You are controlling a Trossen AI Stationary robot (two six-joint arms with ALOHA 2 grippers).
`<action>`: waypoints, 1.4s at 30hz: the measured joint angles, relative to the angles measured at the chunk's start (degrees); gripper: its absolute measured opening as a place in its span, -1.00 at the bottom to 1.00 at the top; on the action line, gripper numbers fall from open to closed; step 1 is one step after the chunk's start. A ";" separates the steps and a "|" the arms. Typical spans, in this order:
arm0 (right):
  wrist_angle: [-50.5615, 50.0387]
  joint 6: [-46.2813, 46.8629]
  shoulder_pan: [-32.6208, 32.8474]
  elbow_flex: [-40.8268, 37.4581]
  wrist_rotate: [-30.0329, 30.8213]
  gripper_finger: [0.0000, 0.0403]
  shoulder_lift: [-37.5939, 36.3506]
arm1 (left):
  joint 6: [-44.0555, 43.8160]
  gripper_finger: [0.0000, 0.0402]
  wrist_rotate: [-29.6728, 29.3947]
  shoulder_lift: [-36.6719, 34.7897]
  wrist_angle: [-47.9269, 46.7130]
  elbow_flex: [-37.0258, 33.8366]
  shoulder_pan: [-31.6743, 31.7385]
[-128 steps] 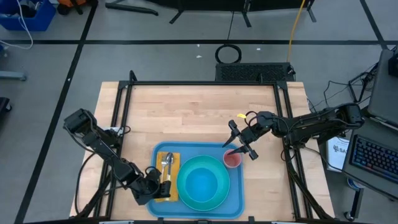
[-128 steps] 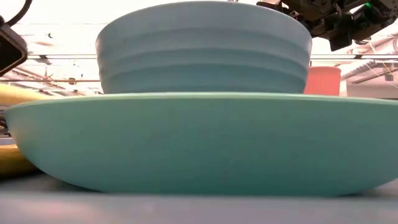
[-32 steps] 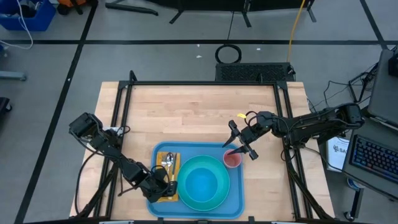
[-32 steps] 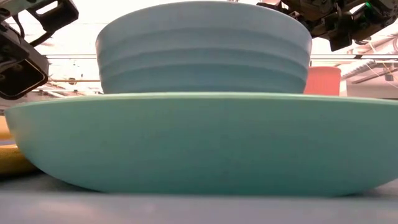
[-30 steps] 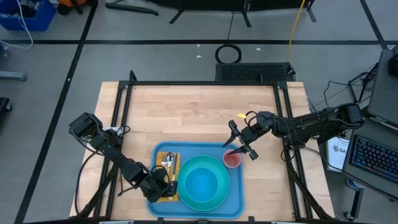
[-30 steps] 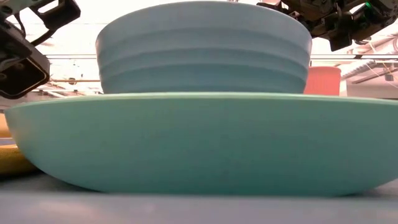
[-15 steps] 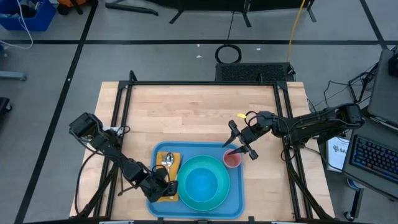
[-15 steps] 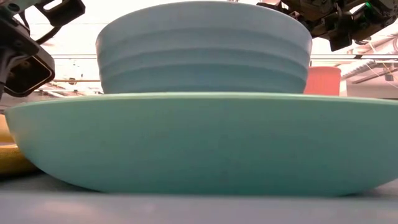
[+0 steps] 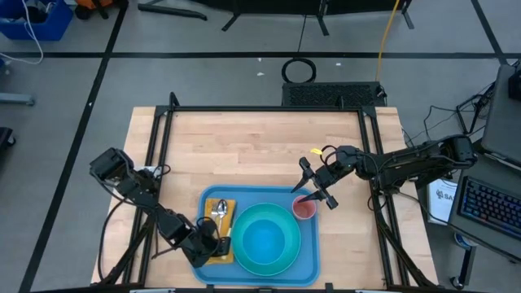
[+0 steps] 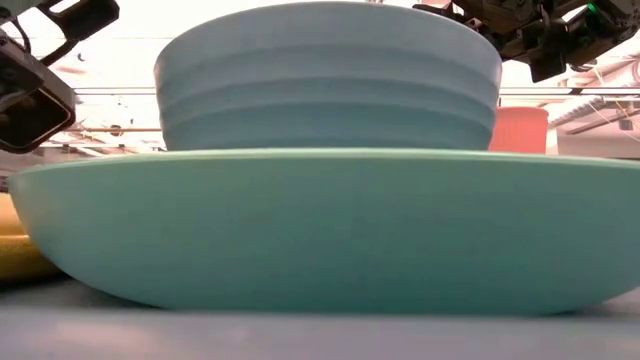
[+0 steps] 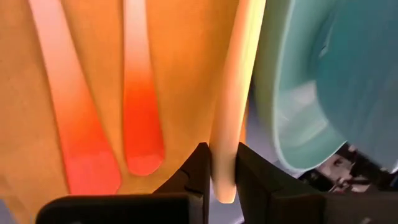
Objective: Set up tray
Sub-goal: Put the yellow knife on the yellow napkin to the right of the orange spoon
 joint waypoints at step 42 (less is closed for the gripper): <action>0.00 0.02 -0.01 0.00 0.00 -0.23 0.00 | -1.53 -0.33 -9.98 0.00 -0.33 0.00 -3.13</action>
